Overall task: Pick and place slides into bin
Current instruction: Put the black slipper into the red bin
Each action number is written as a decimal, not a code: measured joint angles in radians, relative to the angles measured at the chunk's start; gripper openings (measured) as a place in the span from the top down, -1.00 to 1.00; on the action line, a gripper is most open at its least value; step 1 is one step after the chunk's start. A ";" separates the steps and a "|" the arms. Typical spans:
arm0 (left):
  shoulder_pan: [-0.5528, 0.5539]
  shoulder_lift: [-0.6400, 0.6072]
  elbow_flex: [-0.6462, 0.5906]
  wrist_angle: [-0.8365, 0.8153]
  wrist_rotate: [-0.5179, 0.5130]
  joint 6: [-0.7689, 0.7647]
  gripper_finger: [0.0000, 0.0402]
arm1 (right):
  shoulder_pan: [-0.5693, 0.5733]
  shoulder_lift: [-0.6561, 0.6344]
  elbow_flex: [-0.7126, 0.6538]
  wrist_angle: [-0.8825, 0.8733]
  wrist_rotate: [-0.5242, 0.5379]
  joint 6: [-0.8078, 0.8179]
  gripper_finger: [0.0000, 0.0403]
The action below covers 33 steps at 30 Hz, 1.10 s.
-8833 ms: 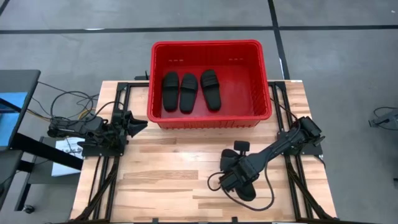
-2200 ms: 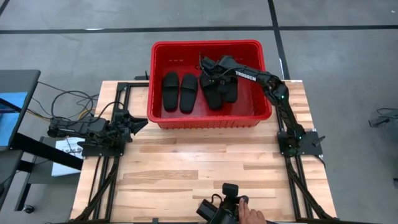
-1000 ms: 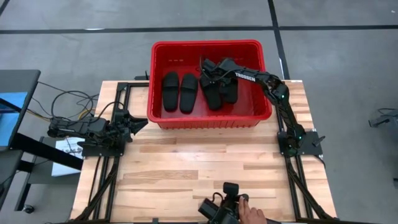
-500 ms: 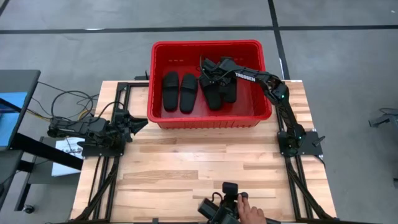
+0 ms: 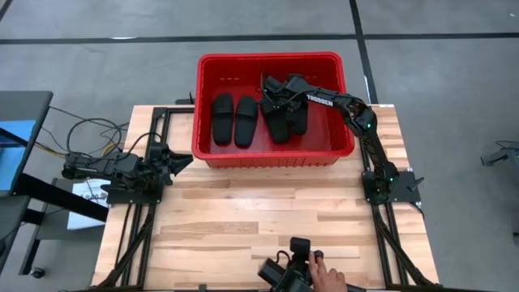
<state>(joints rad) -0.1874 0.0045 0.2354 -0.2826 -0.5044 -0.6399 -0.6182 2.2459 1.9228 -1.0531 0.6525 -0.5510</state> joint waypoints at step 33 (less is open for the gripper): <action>0.000 0.000 0.000 0.000 0.000 0.000 0.49 | -0.004 0.000 0.000 -0.065 -0.023 0.000 0.15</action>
<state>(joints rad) -0.1871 0.0047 0.2356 -0.2829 -0.5042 -0.6399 -0.6224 2.2459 1.9232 -1.1183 0.6292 -0.5510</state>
